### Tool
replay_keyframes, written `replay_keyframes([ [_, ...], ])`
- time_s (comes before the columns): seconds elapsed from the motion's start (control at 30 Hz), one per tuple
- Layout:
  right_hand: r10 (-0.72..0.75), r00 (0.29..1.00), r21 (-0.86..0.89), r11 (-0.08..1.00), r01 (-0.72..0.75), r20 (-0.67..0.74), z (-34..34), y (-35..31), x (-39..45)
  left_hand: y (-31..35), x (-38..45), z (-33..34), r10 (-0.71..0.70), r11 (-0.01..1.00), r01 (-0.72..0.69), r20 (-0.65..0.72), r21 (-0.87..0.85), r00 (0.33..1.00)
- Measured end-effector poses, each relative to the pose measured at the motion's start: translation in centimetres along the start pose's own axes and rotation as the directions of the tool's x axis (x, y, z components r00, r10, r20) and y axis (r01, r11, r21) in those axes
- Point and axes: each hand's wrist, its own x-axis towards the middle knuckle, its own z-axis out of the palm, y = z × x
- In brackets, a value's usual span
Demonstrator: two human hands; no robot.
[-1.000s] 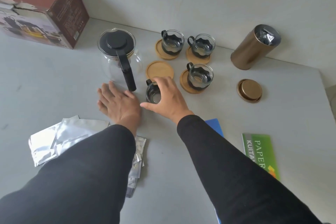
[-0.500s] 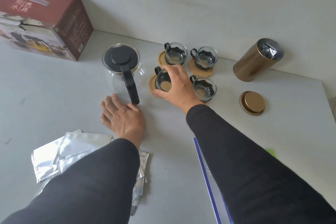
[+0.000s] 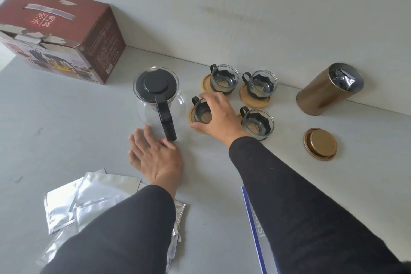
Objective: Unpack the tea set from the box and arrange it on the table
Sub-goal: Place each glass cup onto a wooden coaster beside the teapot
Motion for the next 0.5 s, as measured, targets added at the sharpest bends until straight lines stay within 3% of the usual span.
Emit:
replay_keyframes([
  [0.27, -0.014, 0.999, -0.111, 0.994, 0.010, -0.035, 0.1, -0.1, 0.0, 0.0, 0.0, 0.1, 0.003, 1.000, -0.003, -0.003, -0.003, 1.000],
  [0.5, -0.076, 0.947, -0.146, 0.989, 0.032, -0.311, -0.8, -1.1, -2.9, -0.5, 0.2, 0.2, 0.025, 0.999, -0.024, 0.021, -0.028, 0.999],
])
